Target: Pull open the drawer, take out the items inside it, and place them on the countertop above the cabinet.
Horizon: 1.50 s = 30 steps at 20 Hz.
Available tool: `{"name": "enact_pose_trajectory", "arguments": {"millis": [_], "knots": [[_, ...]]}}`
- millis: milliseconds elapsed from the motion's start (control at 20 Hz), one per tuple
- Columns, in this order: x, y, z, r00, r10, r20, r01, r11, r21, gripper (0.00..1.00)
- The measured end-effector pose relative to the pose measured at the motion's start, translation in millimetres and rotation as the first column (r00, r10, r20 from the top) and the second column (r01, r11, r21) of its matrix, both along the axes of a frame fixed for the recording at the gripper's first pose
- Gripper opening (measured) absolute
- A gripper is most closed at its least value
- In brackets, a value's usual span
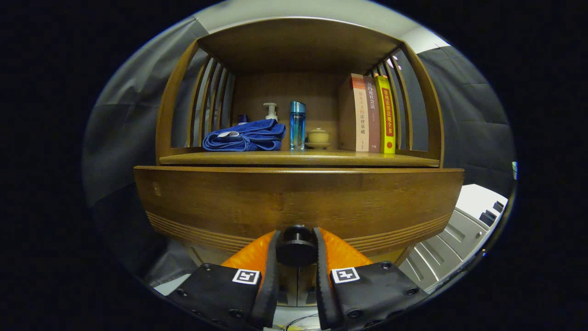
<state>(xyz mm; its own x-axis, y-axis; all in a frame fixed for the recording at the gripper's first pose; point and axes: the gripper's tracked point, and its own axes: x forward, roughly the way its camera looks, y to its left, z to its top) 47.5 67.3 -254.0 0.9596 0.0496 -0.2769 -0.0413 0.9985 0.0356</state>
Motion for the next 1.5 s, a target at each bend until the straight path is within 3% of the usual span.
{"name": "enact_pose_trajectory", "arguments": {"millis": [500, 950, 1050, 1250, 1500], "knots": [[-81, -1, 23, 0.999, 0.016, -0.038, -0.016, 1.0, 0.006, 0.43], [-99, 0, 16, 0.998, 0.032, -0.058, -0.031, 0.999, 0.017, 0.43], [-101, 7, 11, 0.997, 0.058, -0.058, -0.059, 0.998, -0.011, 0.5], [-116, 23, 8, 0.99, 0.122, -0.072, -0.12, 0.992, 0.033, 1.0], [-102, 11, 114, 0.985, 0.123, 0.125, -0.133, 0.988, 0.075, 0.99]]}}
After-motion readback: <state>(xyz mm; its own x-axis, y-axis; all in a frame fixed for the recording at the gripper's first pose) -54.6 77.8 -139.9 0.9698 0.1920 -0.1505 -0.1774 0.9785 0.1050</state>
